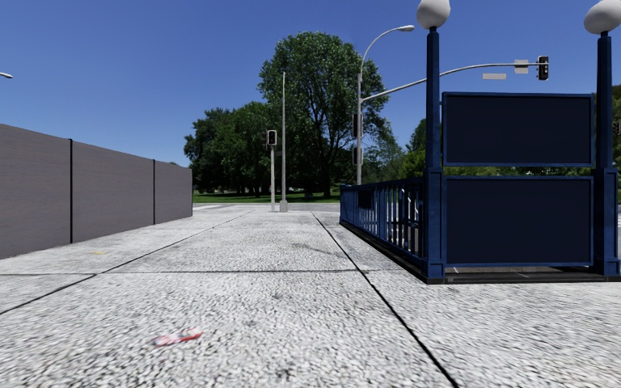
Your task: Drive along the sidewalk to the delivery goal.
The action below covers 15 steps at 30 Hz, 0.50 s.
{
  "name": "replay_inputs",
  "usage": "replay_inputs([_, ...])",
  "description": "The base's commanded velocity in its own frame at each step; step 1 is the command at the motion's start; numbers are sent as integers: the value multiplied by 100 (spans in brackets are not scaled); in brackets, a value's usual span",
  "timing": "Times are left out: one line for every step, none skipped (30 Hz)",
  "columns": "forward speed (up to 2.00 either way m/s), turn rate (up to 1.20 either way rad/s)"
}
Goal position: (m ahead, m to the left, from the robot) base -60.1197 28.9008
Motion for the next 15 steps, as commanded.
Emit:
replay_inputs([0,0])
replay_inputs([0,0])
replay_inputs([0,0])
replay_inputs([0,0])
replay_inputs([0,0])
replay_inputs([0,0])
replay_inputs([0,0])
replay_inputs([0,0])
replay_inputs([0,0])
replay_inputs([0,0])
replay_inputs([0,0])
replay_inputs([0,0])
replay_inputs([0,0])
replay_inputs([0,0])
replay_inputs([0,0])
